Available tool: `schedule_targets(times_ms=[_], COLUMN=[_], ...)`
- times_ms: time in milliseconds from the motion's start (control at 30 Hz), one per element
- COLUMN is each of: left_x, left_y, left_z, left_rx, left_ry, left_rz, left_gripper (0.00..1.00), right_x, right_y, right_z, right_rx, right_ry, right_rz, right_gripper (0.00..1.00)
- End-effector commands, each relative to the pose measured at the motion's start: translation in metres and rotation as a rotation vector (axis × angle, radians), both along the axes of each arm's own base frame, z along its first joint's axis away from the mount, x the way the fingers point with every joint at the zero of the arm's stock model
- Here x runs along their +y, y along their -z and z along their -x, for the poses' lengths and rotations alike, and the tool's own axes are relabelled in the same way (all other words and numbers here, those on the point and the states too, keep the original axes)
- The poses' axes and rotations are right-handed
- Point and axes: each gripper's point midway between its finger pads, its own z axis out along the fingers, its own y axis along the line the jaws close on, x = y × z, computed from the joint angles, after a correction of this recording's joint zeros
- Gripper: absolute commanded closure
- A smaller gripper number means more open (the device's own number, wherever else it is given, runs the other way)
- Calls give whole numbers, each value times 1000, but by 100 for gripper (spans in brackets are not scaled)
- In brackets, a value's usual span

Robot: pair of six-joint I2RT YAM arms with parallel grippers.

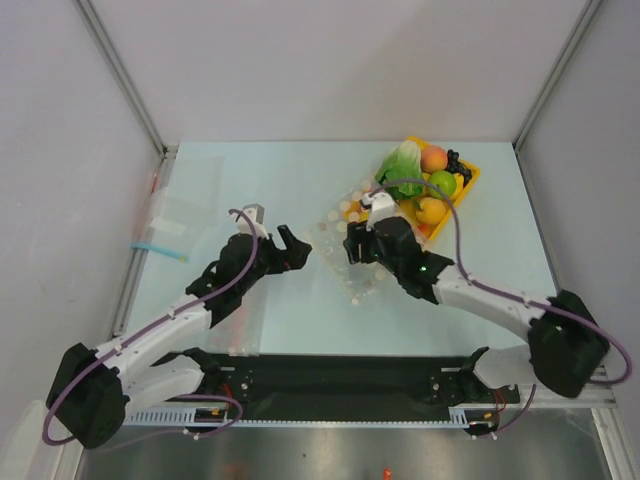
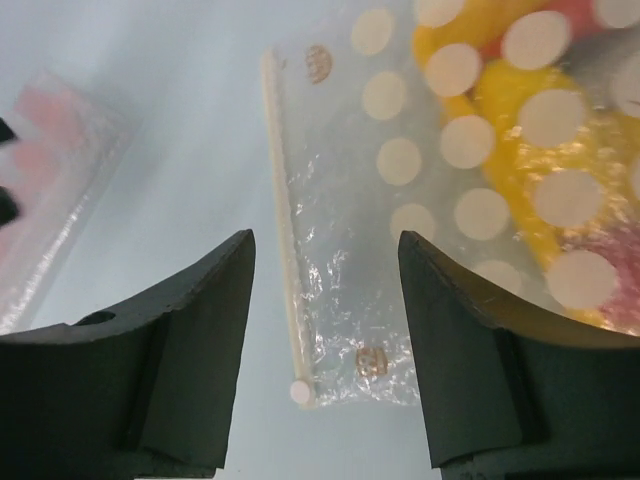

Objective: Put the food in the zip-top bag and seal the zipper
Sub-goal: Pick up the zipper food storage bag at the center of the board.

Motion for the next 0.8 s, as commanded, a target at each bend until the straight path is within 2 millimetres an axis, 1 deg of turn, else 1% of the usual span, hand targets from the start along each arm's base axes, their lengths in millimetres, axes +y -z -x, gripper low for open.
schedule_targets(times_ms=[0,33,67,100,133,167,200,233,300,333,367,433,467,500,533,567,600,667,700,767], left_x=[4,10,15,20,27,32,36,42,48,50,52,52,52,51,51,50,49,49,49,47], left_y=[-31,-39,-35,-37,-42,-38,-38,-38,-37,-38,-36,-37,-38,-37,-36,-37,-36,-35,-35,-34], left_z=[-1,-1,0,1,2,3,3,3,5,5,5,5,5,5,4,4,4,4,4,3], left_rx=[-79,-103,-100,-102,-120,-121,-119,-123,-131,-134,-133,-131,-130,-126,-120,-122,-119,-118,-118,-112], left_ry=[-33,-53,-72,-92,-113,-131,-153,-173,-204,-211,-218,-220,-220,-217,-216,-213,-209,-207,-206,-201], left_rz=[103,122,121,139,161,169,193,202,233,239,240,241,239,237,234,236,234,232,231,227], left_gripper=[0,0,0,0,0,0,0,1,2,3,3,3,3,3,4,3,3,4,4,4], right_x=[27,35,42,48,48,49,56,57,62,64,62,65,64,65,65,67,65,66,68,70], right_y=[42,47,47,53,77,86,85,100,105,109,119,124,136,139,146,144,152,154,157,157], right_z=[2,3,-1,-1,-1,1,-1,1,1,1,2,1,2,2,0,1,0,-1,-1,1], right_rx=[50,49,49,56,107,129,134,168,182,189,213,228,256,265,278,275,287,293,299,299], right_ry=[-146,-174,-185,-200,-210,-216,-228,-239,-248,-250,-249,-250,-256,-258,-247,-250,-237,-232,-236,-241], right_rz=[226,265,288,305,362,394,397,422,435,443,469,477,497,506,528,529,549,564,566,567], right_gripper=[37,38,39,40,41,41,41,41,39,39,40,42,43,43,47,47,54,56,59,64])
